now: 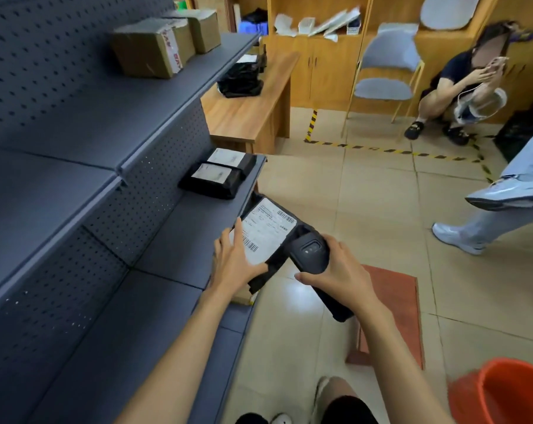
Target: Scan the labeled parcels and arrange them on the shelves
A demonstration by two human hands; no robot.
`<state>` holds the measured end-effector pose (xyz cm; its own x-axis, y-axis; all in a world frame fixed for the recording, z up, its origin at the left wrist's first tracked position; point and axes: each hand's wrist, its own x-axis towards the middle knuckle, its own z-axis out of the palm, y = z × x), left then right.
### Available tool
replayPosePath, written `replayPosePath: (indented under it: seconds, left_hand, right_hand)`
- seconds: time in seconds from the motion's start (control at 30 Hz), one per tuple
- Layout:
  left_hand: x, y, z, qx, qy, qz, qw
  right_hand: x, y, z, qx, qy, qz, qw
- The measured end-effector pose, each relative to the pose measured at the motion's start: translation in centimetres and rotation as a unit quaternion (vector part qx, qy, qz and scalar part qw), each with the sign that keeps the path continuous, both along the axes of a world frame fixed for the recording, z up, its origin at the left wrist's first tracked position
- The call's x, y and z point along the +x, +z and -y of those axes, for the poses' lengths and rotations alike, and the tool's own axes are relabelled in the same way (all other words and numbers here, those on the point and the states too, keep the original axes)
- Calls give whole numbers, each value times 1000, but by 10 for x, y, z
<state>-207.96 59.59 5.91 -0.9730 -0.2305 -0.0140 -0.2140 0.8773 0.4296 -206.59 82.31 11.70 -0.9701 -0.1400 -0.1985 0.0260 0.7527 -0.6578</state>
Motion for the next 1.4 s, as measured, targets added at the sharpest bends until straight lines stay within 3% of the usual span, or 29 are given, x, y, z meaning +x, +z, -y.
replayPosePath:
  seconds: [0.3, 0.57, 0.9, 1.13, 1.3, 1.4]
  left_hand:
    - [-142, -42, 2, 30, 140, 53, 988]
    - [-221, -66, 18, 109, 351, 103, 925]
    - [-256, -126, 90, 128, 477, 141, 858]
    - [-287, -155, 138, 133, 471, 172, 855]
    - [-313, -171, 136, 168, 474, 206, 840]
    - [-316, -172, 131, 188, 457, 194, 847]
  right_hand:
    - [-216, -39, 17, 44, 129, 19, 991]
    - [-363, -55, 58, 86, 272, 30, 958]
    - [-426, -103, 156, 107, 378, 64, 917]
    - [-451, -125, 201, 107, 400, 73, 908]
    - [-470, -134, 207, 127, 416, 71, 898]
    - [-482, -137, 203, 129, 429, 70, 891]
